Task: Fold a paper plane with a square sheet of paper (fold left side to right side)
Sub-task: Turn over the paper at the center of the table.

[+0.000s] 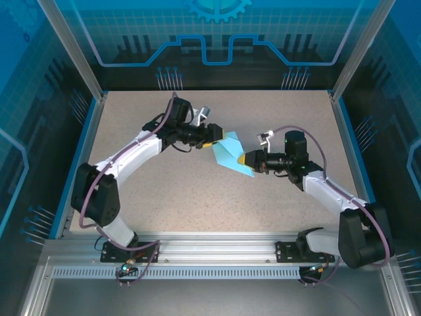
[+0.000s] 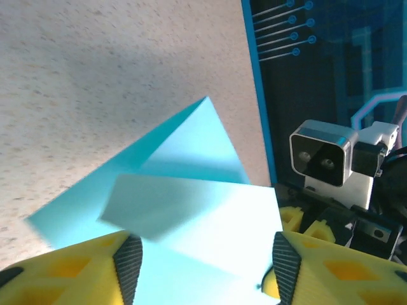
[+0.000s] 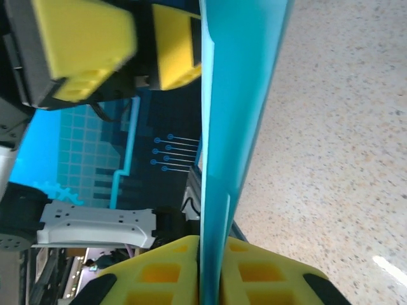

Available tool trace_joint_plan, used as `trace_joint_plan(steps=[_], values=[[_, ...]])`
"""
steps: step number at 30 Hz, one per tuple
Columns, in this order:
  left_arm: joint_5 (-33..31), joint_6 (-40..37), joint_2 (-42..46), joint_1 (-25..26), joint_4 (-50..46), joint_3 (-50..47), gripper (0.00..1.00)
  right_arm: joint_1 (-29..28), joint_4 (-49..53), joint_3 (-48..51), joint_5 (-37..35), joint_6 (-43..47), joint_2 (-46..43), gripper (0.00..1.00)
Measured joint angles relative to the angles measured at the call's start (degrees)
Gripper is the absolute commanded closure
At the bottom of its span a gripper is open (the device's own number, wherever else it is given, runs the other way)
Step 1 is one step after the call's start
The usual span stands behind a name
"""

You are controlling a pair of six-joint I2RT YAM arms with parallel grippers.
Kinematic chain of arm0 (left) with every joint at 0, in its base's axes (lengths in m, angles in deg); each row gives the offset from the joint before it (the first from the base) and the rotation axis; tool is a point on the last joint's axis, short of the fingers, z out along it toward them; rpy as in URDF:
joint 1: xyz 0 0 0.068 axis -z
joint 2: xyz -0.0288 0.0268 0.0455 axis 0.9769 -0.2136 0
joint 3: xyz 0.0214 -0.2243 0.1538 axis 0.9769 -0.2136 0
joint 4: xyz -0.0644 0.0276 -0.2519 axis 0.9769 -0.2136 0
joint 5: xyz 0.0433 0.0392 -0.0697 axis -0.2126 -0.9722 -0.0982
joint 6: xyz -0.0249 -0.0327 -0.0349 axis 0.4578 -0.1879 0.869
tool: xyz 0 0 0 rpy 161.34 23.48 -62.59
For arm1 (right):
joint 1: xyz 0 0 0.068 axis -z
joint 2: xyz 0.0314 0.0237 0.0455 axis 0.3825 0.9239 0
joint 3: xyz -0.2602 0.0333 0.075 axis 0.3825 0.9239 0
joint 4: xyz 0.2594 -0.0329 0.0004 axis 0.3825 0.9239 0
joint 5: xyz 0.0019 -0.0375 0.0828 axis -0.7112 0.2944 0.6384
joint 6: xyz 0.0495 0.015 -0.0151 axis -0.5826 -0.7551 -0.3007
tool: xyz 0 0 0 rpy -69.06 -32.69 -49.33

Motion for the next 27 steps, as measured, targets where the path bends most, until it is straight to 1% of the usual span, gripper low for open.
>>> trace_joint_plan(steps=[4, 6, 9, 11, 13, 17, 20, 23, 27], values=[[-3.21, -1.77, 6.36, -3.45, -2.49, -3.08, 0.22, -0.46, 9.31, -2.95, -4.09, 6.25, -1.01, 0.94], [-5.35, -2.67, 9.73, -4.81, -3.82, -4.35, 0.19, -1.46, 14.23, -5.31, -7.06, 9.7, -1.25, 0.96], [-8.85, -3.98, 14.45, -5.29, -5.27, -5.66, 0.16, -4.02, 21.7, -9.35, -13.31, 15.06, -1.27, 0.99], [-11.21, -4.68, 17.57, -5.29, -5.79, -6.84, 0.15, -6.4, 26.91, -12.46, -19.17, 18.36, -1.18, 1.0], [-13.84, -5.05, 20.59, -5.29, -6.19, -8.31, 0.14, -9.57, 31.95, -16.24, -26.71, 21.49, -0.63, 1.0], [-19.71, -6.12, 24.96, -5.29, -7.91, -9.88, 0.12, -18.56, 41.53, -25.55, -46.23, 27.17, 3.76, 1.0], [-24.02, -6.54, 27.08, -5.35, -9.01, -10.16, 0.11, -24.59, 48.15, -32.61, -61.37, 30.32, 10.25, 1.0], [-28.09, -6.99, 28.94, -5.42, -10.08, -10.27, 0.1, -29.0, 55.08, -39.1, -75.67, 32.48, 18.86, 1.0], [-31.8, -7.52, 31.06, -5.57, -11.26, -10.93, 0.08, -33.53, 63.21, -45.88, -90.79, 34.64, 30.08, 1.0]])
